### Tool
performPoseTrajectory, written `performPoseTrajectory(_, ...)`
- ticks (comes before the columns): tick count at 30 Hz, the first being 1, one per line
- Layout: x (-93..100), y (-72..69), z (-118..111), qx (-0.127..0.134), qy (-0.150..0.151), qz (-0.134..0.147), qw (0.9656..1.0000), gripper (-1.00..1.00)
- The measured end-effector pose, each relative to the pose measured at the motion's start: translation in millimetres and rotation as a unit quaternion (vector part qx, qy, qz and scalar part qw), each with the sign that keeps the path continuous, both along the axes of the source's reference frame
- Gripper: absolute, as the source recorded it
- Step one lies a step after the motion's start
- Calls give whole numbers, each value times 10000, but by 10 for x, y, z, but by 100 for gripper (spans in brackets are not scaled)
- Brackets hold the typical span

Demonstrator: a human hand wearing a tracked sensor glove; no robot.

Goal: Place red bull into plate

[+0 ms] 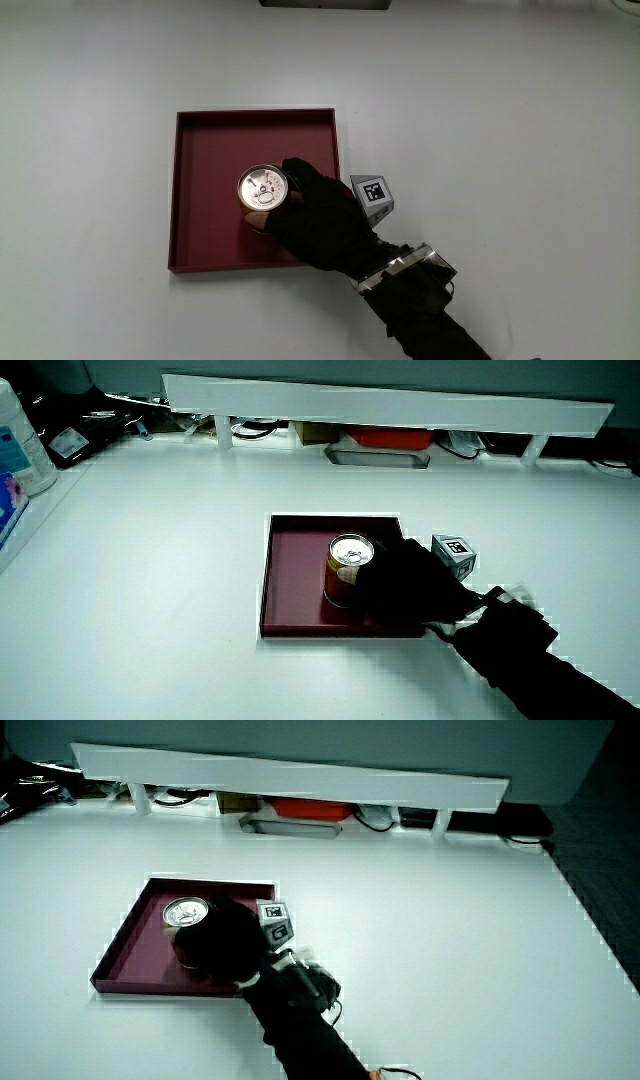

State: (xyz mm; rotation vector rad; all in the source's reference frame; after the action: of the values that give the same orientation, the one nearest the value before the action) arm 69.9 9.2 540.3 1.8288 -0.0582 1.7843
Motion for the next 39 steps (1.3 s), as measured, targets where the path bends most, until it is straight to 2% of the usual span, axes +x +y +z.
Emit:
performPoseTrajectory(7,19,20,10,-172,75,-58,9998,-44)
performPoseTrajectory(8,27,21,-1,-204,-32,-24,9998,-48)
performPoseTrajectory(10,53,13,-18,-93,-18,-50,9999,-56)
performPoseTrajectory(12,92,-4,-28,-86,-125,-120,9998,-64)
performPoseTrajectory(13,107,-12,-88,-126,-110,-171,9997,-68)
performPoseTrajectory(18,193,-48,-365,57,-212,-621,9978,-88)
performPoseTrajectory(19,223,-55,-401,153,-184,-715,9972,-92)
performPoseTrajectory(20,251,-63,-475,219,-29,-860,9961,-96)
performPoseTrajectory(21,270,-61,-568,197,-53,-954,9952,-100)
performPoseTrajectory(22,303,-55,-672,75,94,-1035,9946,-100)
performPoseTrajectory(23,324,-51,-749,49,-309,-1084,9936,-100)
performPoseTrajectory(25,425,-46,-938,-271,-83,-1234,9920,-100)
performPoseTrajectory(27,547,-51,-959,16,63,-1317,9913,-100)
performPoseTrajectory(29,647,-49,-1024,236,340,-1459,9884,-100)
performPoseTrajectory(30,697,-43,-1053,311,516,-1516,9866,-100)
performPoseTrajectory(34,848,-11,-1213,524,873,-1781,9787,-100)
performPoseTrajectory(35,880,1,-1243,591,849,-1794,9783,-100)
performPoseTrajectory(36,925,8,-1252,705,1009,-1857,9749,-100)
performPoseTrajectory(37,953,23,-1284,734,1011,-1835,9751,-100)
performPoseTrajectory(39,1010,44,-1311,953,975,-1869,9729,-100)
